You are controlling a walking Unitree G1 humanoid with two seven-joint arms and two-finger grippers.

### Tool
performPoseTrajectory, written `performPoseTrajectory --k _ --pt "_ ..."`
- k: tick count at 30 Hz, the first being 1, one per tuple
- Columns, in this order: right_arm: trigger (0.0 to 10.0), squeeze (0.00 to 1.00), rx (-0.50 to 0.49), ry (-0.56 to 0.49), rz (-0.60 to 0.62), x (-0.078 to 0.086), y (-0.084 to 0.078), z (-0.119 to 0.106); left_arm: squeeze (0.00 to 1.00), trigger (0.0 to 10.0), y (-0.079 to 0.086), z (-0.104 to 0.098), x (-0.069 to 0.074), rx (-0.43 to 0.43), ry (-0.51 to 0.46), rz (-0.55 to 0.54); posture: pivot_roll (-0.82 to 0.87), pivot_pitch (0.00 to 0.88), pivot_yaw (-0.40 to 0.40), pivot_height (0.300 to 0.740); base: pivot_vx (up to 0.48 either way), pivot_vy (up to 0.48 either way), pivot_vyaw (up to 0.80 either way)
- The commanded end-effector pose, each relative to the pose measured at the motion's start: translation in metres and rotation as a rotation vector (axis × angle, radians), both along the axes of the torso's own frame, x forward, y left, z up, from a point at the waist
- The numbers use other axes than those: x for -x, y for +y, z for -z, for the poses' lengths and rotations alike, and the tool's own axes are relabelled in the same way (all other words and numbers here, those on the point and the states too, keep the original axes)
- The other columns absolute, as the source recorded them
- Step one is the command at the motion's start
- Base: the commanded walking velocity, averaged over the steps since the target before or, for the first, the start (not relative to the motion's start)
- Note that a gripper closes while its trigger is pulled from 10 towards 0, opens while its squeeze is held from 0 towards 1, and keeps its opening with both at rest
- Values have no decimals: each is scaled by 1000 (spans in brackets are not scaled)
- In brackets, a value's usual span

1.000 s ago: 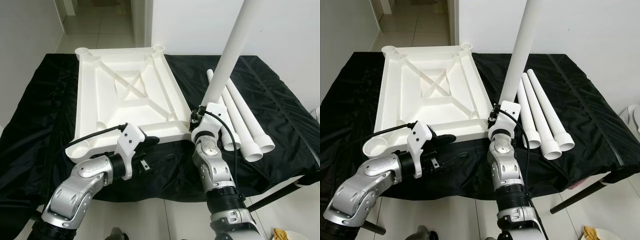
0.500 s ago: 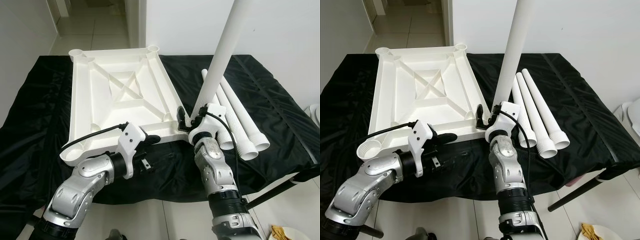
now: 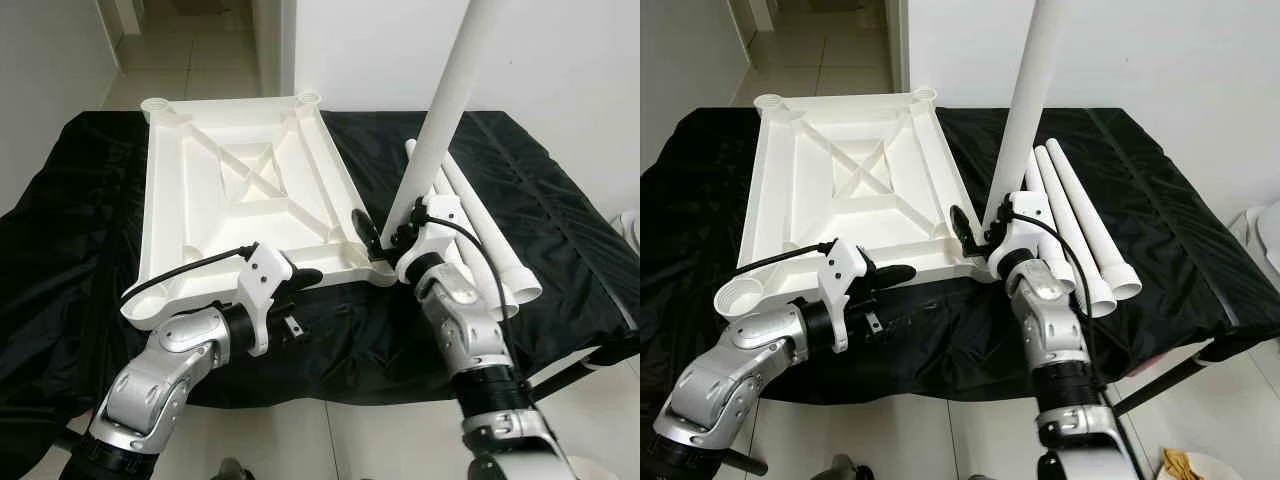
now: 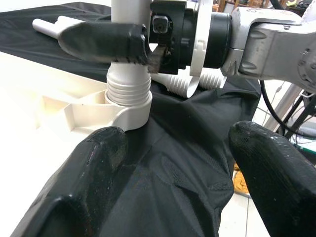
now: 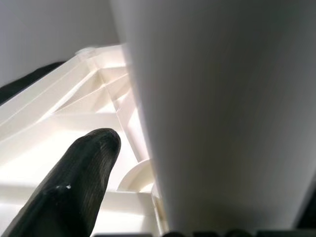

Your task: Building children table

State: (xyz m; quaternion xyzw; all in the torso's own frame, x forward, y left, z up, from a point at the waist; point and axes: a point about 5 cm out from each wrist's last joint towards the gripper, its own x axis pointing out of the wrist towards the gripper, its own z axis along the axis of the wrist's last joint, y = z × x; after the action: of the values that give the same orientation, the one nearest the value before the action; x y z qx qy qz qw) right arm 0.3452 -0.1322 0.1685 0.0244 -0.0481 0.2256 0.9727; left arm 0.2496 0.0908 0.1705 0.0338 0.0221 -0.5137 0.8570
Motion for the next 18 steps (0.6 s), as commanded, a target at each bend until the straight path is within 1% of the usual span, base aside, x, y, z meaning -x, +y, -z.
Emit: performPoseTrajectory --k 1,2,3,4,9,13,18 --pt "10000 0 28 -2 -49 -1 1 2 0 10000 0 2 -2 -14 -5 -26 -43 42 -13 740 0 0 0" --pt "10000 0 72 -7 -103 -3 -3 2 0 10000 0 2 -3 -19 -1 -38 -39 45 -13 740 0 0 0" --pt "10000 0 72 -7 -103 -3 -3 2 0 10000 0 2 -3 -19 -1 -38 -39 45 -13 740 0 0 0" --pt "10000 0 127 9 -163 -7 -12 4 0 10000 2 2 -6 -20 6 -66 -35 48 -11 740 0 0 0" --pt "10000 0 153 21 -170 -12 -20 5 0 10000 4 1 -11 -26 -5 -114 -26 52 -10 740 0 0 0" --pt "10000 0 174 38 -176 -18 -26 6 0 10000 8 3 -20 -63 -8 -200 -18 52 -9 740 0 0 0" --pt "10000 0 183 39 -177 -20 -29 6 0 10000 10 4 -23 -68 -4 -225 -15 52 -9 740 0 0 0"
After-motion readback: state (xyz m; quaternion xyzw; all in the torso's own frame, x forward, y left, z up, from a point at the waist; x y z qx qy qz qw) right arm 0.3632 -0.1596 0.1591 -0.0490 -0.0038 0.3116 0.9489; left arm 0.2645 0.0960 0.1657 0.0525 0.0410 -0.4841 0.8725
